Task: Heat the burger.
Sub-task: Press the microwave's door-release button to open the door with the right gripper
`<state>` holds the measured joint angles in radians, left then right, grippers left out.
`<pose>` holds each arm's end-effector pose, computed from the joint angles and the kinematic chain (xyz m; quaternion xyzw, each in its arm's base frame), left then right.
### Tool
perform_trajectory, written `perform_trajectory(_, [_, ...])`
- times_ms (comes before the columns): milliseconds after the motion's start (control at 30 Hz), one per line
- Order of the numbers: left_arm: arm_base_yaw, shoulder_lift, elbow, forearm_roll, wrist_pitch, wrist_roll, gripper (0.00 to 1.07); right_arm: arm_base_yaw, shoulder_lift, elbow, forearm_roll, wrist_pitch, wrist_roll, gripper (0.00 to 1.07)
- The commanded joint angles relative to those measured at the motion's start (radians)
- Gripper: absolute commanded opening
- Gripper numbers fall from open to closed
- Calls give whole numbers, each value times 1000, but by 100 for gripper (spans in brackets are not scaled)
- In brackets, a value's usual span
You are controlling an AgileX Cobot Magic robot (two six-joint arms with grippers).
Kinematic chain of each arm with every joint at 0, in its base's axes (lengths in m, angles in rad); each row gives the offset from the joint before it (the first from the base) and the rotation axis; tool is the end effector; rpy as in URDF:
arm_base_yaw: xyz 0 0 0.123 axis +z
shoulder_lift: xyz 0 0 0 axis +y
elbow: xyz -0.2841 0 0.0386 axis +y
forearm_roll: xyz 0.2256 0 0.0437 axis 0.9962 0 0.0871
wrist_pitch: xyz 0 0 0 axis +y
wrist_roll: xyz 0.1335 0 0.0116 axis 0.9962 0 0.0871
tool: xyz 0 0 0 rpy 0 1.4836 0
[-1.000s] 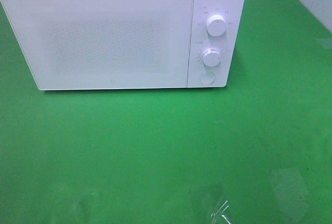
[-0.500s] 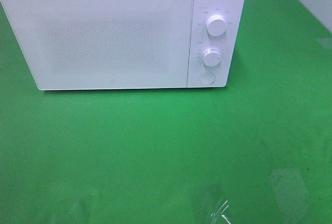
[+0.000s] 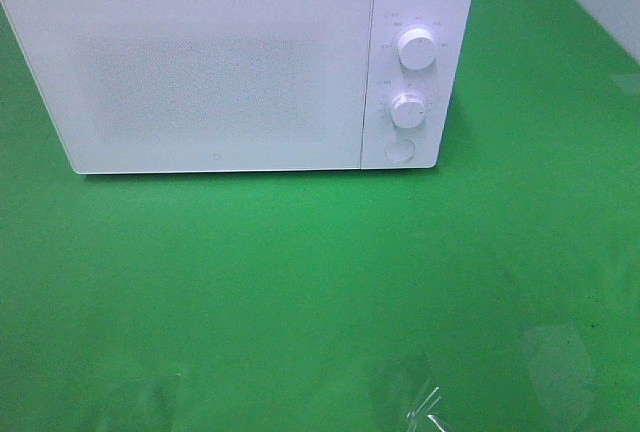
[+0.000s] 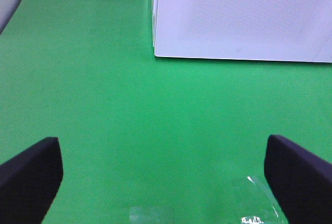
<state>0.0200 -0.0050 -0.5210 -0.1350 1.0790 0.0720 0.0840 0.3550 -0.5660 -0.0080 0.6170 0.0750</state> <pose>0.0083 -0.0157 0.2519 0.0262 0.8489 -0.0432 0.5262 0.0855 0.0066 0.3059 -0.0049 0.8104 0.0428 0.5844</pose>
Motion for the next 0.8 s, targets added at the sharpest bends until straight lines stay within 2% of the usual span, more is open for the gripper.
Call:
perform_trajectory(33, [2, -15, 2, -6, -10, 2, 98, -4, 97, -1, -8, -99, 1, 76])
perform_trajectory(700, [2, -15, 2, -6, -10, 2, 98, -4, 490, 4, -12, -417, 2, 75])
perform_trajectory(767, [2, -15, 2, -6, -10, 2, 98, -4, 518, 24, -22, -485, 1, 75])
perform_trajectory(800, [2, -15, 2, -6, -10, 2, 98, -3, 534, 61, -28, -583, 1, 75])
